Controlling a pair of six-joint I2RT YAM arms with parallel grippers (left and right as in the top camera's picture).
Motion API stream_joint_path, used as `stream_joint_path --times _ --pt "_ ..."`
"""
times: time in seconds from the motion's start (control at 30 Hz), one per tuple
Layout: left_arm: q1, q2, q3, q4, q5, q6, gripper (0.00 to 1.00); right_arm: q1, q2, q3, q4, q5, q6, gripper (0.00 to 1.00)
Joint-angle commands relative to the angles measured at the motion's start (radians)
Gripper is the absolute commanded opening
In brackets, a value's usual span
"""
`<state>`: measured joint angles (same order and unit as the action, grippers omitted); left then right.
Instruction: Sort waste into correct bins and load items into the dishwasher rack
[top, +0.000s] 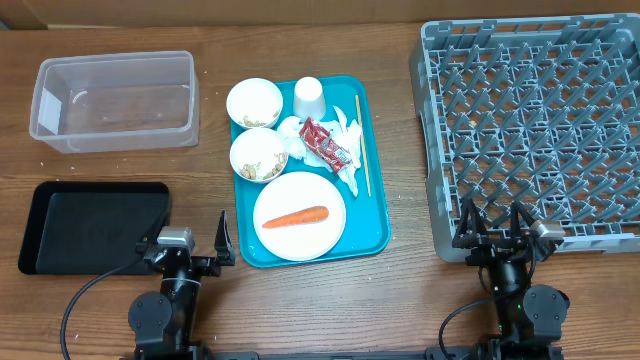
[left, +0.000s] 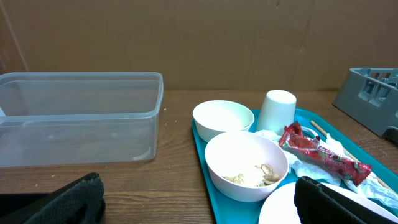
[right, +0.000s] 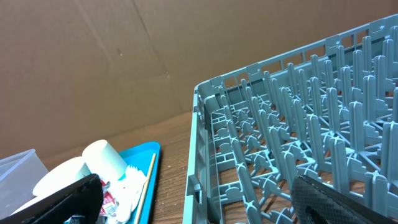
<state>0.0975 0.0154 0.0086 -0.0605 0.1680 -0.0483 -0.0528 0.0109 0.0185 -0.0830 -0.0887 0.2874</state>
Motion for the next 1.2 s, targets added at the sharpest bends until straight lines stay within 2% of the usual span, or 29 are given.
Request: stream_joint_path --times 0.0,0.97,1.07,1.17 --pt "-0.005 -0.011 -0.003 -0.003 -0.011 0.019 1.00 -0.006 -0.008 -0.010 0.006 0.005 -0.004 1.00" --pt "-0.005 -0.011 -0.003 0.024 -0.011 0.019 1.00 -0.006 -0.008 -0.010 0.003 0.039 -0.004 1.00" --pt "-0.006 -0.011 -0.003 0.122 0.172 -0.118 1.00 -0.006 -0.008 -0.010 0.003 0.039 -0.004 1.00" --pt "-0.006 -0.011 -0.003 0.136 0.231 -0.146 1.00 -0.006 -0.008 -0.010 0.003 0.039 -0.004 1.00"
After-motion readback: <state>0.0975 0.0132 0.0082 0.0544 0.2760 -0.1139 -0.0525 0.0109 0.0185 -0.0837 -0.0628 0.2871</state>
